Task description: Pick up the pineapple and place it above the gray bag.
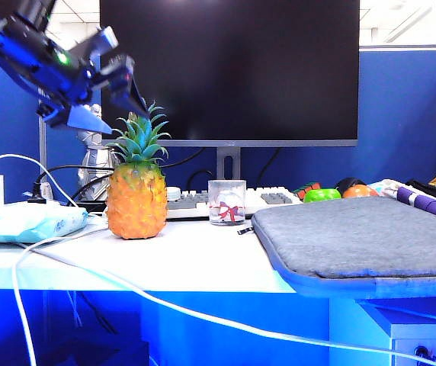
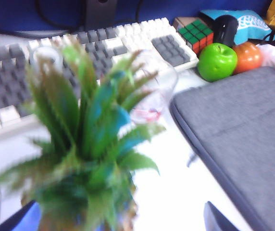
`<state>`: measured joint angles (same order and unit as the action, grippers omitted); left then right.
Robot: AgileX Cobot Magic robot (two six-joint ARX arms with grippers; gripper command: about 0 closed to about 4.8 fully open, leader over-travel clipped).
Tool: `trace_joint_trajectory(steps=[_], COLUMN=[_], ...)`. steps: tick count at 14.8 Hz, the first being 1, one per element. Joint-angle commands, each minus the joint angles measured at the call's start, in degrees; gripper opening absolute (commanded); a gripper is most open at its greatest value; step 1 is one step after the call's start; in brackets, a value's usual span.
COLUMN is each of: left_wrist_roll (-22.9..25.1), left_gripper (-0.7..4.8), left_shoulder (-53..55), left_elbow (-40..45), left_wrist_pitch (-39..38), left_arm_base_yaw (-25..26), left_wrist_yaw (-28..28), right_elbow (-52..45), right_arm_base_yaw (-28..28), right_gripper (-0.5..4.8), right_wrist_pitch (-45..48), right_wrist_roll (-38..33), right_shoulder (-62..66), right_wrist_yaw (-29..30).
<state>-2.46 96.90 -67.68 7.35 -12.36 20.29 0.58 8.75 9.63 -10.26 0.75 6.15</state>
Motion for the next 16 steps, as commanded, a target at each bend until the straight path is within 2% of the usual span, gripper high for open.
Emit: trace_joint_trajectory(steps=[1, 6, 8, 9, 10, 13, 16], left_wrist_roll=[1.60, 2.03, 3.45, 6.51, 7.15, 8.24, 8.17], left_gripper=[4.79, 4.79, 4.79, 1.41, 0.07, -0.05, -0.05], left_shoulder=[2.64, 11.26, 13.20, 13.66, 14.08, 14.86, 14.93], left_elbow=[-0.35, -8.63, -10.99, -10.99, -10.99, -10.97, -10.97], left_wrist_pitch=[5.29, 5.73, 5.57, 5.60, 4.98, 2.99, 3.26], left_arm_base_yaw=[-1.03, -2.89, -3.56, -3.56, -3.56, -3.56, -3.56], left_wrist_yaw=[0.00, -2.47, -10.29, -10.16, -10.14, -4.09, -2.99], right_elbow=[-0.50, -0.50, -0.50, -0.50, -0.50, -0.50, -0.50], right_arm_base_yaw=[-0.09, -0.09, -0.04, -0.04, -0.07, -0.09, -0.09], right_gripper=[2.50, 2.53, 2.53, 2.53, 2.53, 2.52, 2.52], right_wrist_pitch=[1.18, 1.18, 1.16, 1.14, 1.11, 0.92, 0.79], right_wrist_roll=[1.09, 1.07, 1.07, 1.07, 1.09, 1.09, 1.07], right_shoulder=[0.00, 0.00, 0.00, 0.00, 0.00, 0.00, 0.00], right_wrist_yaw=[-0.04, 0.04, 0.07, 0.02, -0.02, -0.02, -0.02])
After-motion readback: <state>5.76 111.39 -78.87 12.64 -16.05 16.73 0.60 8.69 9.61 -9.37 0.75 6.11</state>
